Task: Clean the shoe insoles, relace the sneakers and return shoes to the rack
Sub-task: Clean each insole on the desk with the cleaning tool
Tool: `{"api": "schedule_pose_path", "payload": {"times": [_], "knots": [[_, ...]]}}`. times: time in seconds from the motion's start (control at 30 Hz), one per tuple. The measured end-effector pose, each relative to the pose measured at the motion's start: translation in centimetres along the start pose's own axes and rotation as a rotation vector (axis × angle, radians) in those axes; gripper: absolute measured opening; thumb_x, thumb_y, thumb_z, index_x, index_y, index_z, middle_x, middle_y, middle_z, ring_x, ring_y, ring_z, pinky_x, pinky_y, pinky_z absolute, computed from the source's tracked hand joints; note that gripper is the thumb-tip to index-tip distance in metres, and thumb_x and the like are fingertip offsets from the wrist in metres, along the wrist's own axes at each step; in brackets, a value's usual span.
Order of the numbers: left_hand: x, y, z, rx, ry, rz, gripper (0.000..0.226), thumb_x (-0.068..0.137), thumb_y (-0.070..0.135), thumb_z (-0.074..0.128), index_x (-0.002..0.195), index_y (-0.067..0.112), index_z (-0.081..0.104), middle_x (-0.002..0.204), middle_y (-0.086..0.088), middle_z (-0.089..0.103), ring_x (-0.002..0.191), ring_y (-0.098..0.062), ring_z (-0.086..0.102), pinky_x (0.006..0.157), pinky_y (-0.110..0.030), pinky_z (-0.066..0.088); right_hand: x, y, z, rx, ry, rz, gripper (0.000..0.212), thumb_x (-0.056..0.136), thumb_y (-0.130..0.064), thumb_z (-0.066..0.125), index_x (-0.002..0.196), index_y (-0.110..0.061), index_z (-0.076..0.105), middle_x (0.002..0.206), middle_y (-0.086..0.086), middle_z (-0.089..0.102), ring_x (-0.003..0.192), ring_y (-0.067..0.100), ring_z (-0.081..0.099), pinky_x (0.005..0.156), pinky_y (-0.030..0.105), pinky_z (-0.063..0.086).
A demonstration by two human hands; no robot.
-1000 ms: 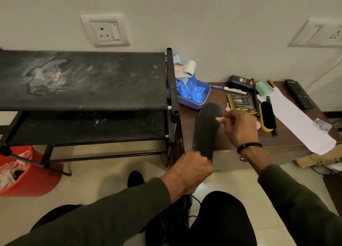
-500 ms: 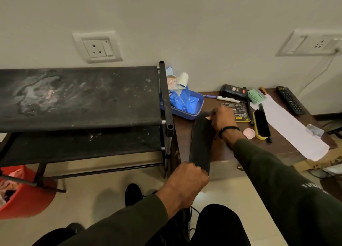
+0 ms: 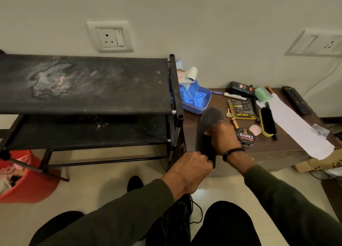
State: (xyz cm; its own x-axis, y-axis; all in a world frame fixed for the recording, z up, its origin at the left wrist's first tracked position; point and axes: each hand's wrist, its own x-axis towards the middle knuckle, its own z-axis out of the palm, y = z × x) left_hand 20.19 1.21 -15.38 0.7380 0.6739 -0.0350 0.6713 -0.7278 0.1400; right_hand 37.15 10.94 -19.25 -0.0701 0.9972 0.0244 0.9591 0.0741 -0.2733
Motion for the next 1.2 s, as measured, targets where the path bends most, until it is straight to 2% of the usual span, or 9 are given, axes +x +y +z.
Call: {"api": "schedule_pose_path", "payload": {"times": [0.17, 0.33, 0.4, 0.5, 0.57, 0.7, 0.83, 1.1, 1.2], "knots": [[0.0, -0.1, 0.3, -0.032, -0.056, -0.039, 0.035, 0.083, 0.004, 0.071, 0.117, 0.009, 0.065, 0.107, -0.011, 0.065, 0.096, -0.029, 0.062, 0.084, -0.044, 0.058, 6.3, -0.4, -0.7, 0.161, 0.112, 0.253, 0.01, 0.09, -0.007, 0.065, 0.094, -0.013, 0.071, 0.093, 0.009, 0.069, 0.087, 0.024, 0.064, 0.075, 0.031, 0.051], [0.1, 0.0, 0.9, -0.056, -0.054, -0.068, 0.037, 0.082, 0.004, 0.072, 0.119, 0.008, 0.065, 0.114, -0.012, 0.062, 0.101, -0.028, 0.059, 0.089, -0.046, 0.057, 9.9, 0.4, -1.3, 0.292, 0.208, 0.332, 0.031, 0.085, -0.011, 0.072, 0.107, -0.015, 0.051, 0.098, 0.011, 0.067, 0.091, 0.029, 0.063, 0.08, 0.035, 0.052], [0.0, 0.0, 1.1, -0.065, -0.052, -0.082, 0.042, 0.082, 0.001, 0.071, 0.123, 0.006, 0.063, 0.129, -0.016, 0.054, 0.12, -0.033, 0.051, 0.101, -0.048, 0.051, 10.2, 0.6, -0.9, 0.254, 0.218, 0.321, 0.023, 0.088, -0.013, 0.069, 0.107, -0.013, 0.057, 0.1, 0.012, 0.068, 0.091, 0.028, 0.062, 0.078, 0.031, 0.048], [0.3, 0.2, 1.3, -0.143, -0.107, -0.147, 0.061, 0.078, -0.007, 0.071, 0.134, 0.008, 0.053, 0.159, -0.023, 0.021, 0.151, -0.04, 0.015, 0.118, -0.048, 0.034, 9.4, 0.3, -0.3, 0.203, 0.17, 0.302, 0.015, 0.095, -0.014, 0.063, 0.108, -0.012, 0.07, 0.104, 0.01, 0.069, 0.09, 0.023, 0.06, 0.077, 0.028, 0.043], [0.4, 0.2, 1.1, -0.161, -0.134, -0.167, 0.068, 0.078, -0.008, 0.071, 0.139, 0.01, 0.048, 0.162, -0.024, 0.016, 0.153, -0.04, 0.011, 0.119, -0.047, 0.032, 8.0, -0.3, 0.1, 0.175, 0.113, 0.235, 0.015, 0.095, -0.013, 0.062, 0.103, -0.015, 0.074, 0.104, 0.008, 0.07, 0.089, 0.02, 0.06, 0.077, 0.029, 0.047], [0.9, -0.6, 1.1, -0.21, -0.079, -0.124, 0.066, 0.08, -0.004, 0.067, 0.141, 0.011, 0.046, 0.145, -0.018, 0.041, 0.138, -0.035, 0.035, 0.108, -0.047, 0.047, 2.8, -2.5, 2.0, 0.152, 0.095, -0.03, 0.013, 0.092, -0.01, 0.066, 0.097, -0.013, 0.078, 0.103, 0.008, 0.062, 0.092, 0.023, 0.056, 0.078, 0.028, 0.042], [1.2, -0.3, 1.2, -0.219, -0.101, -0.152, 0.064, 0.084, -0.001, 0.064, 0.144, 0.011, 0.043, 0.141, -0.017, 0.043, 0.133, -0.032, 0.038, 0.103, -0.048, 0.051, 2.4, -1.9, 2.5, 0.121, 0.072, -0.149, 0.014, 0.091, -0.009, 0.068, 0.099, -0.014, 0.078, 0.1, 0.007, 0.057, 0.087, 0.019, 0.053, 0.073, 0.027, 0.042], [1.6, 0.3, 0.7, -0.164, -0.217, -0.19, 0.068, 0.088, 0.0, 0.067, 0.148, 0.011, 0.037, 0.16, -0.023, 0.023, 0.152, -0.039, 0.014, 0.115, -0.051, 0.036, 8.4, 1.1, 0.6, 0.023, 0.159, 0.166, 0.025, 0.092, -0.005, 0.062, 0.111, -0.014, 0.075, 0.118, 0.013, 0.06, 0.11, 0.031, 0.056, 0.094, 0.037, 0.045], [1.6, 0.2, 0.9, -0.17, -0.209, -0.199, 0.065, 0.087, -0.001, 0.066, 0.145, 0.011, 0.04, 0.157, -0.022, 0.028, 0.151, -0.038, 0.017, 0.114, -0.05, 0.038, 6.3, -0.1, 0.9, 0.036, 0.13, 0.09, 0.024, 0.092, -0.004, 0.062, 0.11, -0.014, 0.075, 0.117, 0.011, 0.06, 0.109, 0.029, 0.058, 0.093, 0.036, 0.048]]}}
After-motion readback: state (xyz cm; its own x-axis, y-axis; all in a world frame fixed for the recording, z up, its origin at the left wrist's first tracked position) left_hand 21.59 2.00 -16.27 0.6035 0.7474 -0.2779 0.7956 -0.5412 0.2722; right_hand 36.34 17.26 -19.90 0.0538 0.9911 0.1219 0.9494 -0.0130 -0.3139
